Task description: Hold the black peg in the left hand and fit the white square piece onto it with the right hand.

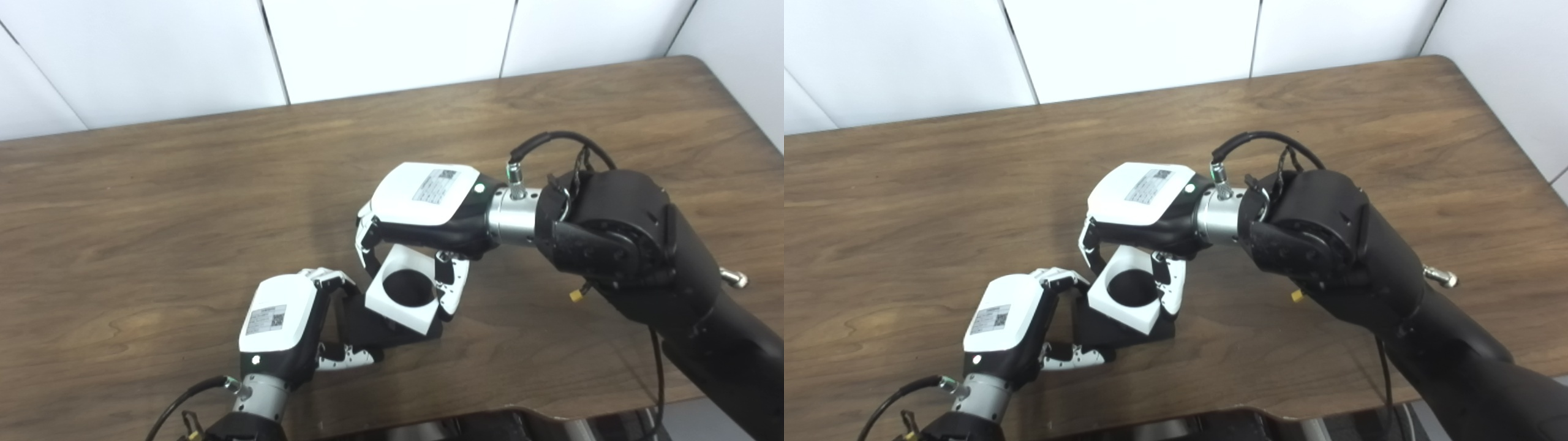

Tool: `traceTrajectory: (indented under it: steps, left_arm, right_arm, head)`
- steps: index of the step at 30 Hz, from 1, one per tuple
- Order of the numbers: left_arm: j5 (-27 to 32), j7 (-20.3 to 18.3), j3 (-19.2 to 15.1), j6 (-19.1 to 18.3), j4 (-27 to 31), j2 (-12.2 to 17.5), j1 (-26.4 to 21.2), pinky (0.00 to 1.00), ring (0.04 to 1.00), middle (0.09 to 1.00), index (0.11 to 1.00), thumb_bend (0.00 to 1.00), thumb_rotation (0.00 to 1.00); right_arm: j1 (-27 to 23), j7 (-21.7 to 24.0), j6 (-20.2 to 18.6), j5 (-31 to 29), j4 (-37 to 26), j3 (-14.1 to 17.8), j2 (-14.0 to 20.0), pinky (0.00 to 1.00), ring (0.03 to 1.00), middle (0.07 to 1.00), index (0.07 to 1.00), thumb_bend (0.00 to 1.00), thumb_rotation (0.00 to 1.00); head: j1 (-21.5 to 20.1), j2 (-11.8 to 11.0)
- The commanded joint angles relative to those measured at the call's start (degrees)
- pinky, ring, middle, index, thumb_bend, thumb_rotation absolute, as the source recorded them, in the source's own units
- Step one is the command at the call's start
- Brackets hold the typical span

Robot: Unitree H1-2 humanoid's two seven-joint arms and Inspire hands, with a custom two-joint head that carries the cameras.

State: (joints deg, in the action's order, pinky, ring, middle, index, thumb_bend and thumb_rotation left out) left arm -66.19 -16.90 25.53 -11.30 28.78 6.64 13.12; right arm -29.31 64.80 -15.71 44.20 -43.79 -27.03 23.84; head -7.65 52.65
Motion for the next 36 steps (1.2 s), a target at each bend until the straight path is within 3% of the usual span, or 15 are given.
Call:
traceTrajectory:
  steps: [1, 23, 36]
  left_arm:
    - [-0.13, -1.91, 1.14, -0.26, 0.28, -2.37, 0.50, 0.68, 0.760, 0.717, 0.485, 0.51, 0.05]
    - [-0.36, -1.78, 1.84, -1.11, 0.56, -2.42, 0.80, 0.68, 0.765, 0.719, 0.485, 0.51, 0.05]
    - [-0.37, -1.37, 2.03, -1.23, 0.53, -2.29, 0.66, 0.68, 0.764, 0.720, 0.485, 0.51, 0.05]
  right_arm:
    - [-1.29, -0.95, 0.85, 0.70, -0.30, 1.09, -0.57, 0.81, 0.856, 0.749, 0.481, 0.52, 0.13]
    - [-1.02, -0.38, 1.06, 1.19, 1.34, 2.44, -0.33, 0.82, 0.860, 0.739, 0.482, 0.52, 0.13]
    - [-0.56, -1.36, 3.40, 1.66, 3.76, 3.09, 0.30, 0.81, 0.861, 0.738, 0.483, 0.52, 0.13]
  head:
    - [-0.12, 0.04]
    - [0.37, 0.33]
    - [0.28, 0.59]
